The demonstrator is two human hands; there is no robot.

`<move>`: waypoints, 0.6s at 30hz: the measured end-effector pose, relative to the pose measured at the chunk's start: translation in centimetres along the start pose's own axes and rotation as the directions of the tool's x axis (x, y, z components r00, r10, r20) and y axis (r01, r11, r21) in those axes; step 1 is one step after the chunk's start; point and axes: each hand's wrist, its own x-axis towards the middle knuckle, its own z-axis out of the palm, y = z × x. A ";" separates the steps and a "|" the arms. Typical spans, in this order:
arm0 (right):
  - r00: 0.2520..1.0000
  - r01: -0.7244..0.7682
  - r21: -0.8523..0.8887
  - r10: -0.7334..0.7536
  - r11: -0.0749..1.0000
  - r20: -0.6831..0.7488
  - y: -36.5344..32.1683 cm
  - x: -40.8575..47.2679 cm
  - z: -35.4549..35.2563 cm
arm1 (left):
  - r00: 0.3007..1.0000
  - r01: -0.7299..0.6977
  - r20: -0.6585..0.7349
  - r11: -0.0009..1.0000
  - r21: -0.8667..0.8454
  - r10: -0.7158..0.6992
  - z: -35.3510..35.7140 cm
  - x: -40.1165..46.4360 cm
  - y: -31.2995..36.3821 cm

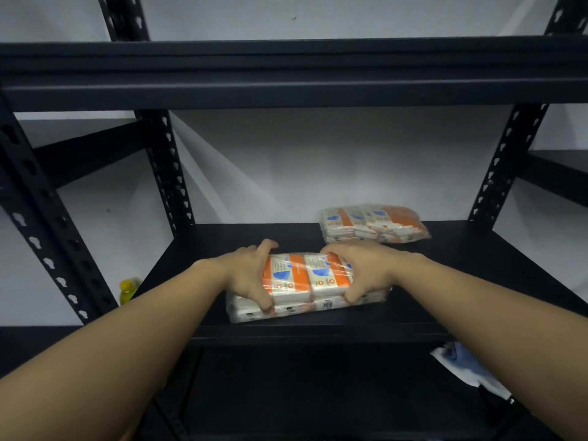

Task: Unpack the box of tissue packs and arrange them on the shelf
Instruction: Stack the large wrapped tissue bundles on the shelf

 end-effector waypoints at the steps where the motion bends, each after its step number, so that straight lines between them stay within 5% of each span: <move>1: 1.000 0.002 0.012 -0.002 1.000 -0.003 0.0 -0.1 0.0 | 1.000 0.001 -0.005 1.000 -0.015 -0.001 0.0 0.1 0.1; 7: 0.993 -0.023 0.052 0.029 0.998 -0.116 1.7 -1.1 1.6 | 0.992 0.011 -0.125 1.000 -0.020 -0.013 1.8 -0.3 -0.7; 11: 0.969 -0.079 0.174 0.117 0.982 -0.219 2.8 -2.0 2.8 | 0.955 -0.035 -0.296 0.979 -0.201 -0.027 3.3 -0.9 -2.3; 18: 0.833 0.000 0.368 0.204 0.930 -0.515 3.7 -4.0 6.2 | 0.877 -0.104 -0.472 0.920 -0.379 -0.095 5.6 -2.2 -3.4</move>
